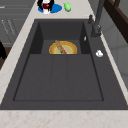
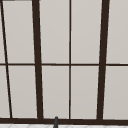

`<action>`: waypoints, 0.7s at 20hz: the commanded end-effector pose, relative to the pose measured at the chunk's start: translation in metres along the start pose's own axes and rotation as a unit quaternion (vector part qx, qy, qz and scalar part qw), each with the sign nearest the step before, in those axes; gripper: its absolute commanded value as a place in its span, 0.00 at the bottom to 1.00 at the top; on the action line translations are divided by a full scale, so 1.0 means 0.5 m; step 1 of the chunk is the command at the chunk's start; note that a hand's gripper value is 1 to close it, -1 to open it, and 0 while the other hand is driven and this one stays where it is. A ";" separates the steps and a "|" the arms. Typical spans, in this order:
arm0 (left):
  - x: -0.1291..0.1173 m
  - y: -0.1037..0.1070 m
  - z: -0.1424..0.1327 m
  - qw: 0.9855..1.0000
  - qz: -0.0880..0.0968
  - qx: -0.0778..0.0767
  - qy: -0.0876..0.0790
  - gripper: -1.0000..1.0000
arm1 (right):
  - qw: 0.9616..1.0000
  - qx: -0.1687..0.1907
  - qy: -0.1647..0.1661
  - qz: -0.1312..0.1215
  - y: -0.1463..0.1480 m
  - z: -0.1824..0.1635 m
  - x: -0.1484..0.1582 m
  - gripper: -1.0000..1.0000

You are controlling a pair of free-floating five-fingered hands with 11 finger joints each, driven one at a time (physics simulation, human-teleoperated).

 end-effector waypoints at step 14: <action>-0.278 -0.103 -0.125 1.000 -0.003 0.019 0.007 1.00 | 1.000 0.000 0.000 0.000 0.000 0.000 0.000 0.50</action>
